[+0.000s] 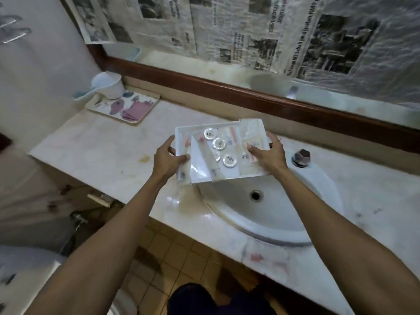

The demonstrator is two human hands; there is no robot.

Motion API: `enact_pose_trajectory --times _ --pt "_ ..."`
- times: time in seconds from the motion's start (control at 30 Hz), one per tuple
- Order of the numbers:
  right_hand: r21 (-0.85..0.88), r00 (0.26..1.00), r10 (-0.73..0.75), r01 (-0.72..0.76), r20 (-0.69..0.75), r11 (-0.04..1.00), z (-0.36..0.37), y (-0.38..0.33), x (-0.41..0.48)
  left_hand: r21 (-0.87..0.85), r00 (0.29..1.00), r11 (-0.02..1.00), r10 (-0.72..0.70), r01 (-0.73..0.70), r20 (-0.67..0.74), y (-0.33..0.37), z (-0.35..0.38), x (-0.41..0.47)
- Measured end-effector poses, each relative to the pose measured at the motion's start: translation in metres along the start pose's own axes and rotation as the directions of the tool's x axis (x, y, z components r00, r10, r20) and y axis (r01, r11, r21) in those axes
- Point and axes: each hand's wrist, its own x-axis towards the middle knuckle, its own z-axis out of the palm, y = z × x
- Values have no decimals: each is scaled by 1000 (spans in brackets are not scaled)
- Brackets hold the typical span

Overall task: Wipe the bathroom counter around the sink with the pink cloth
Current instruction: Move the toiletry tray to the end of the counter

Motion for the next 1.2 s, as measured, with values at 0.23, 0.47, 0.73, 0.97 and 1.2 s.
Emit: enact_pose_trajectory --times 0.23,0.47,0.73,0.97,1.2 --pt "54 992 -17 10 127 999 137 -53 -24 13 992 999 -44 46 -118 -59 -136 5" --pt "27 963 -98 95 249 995 246 -119 -17 8 959 990 -133 140 -248 -107 -235 32" --pt "12 929 -156 161 335 987 374 -184 40 -28 915 980 -196 199 -351 -150 -320 116" --pt "26 911 -170 173 376 985 476 -214 83 -11 884 961 -258 276 -390 -188 -375 187" --pt "-49 886 -114 153 449 987 558 -219 102 -36 831 910 -394 414 -392 -238 -406 227"
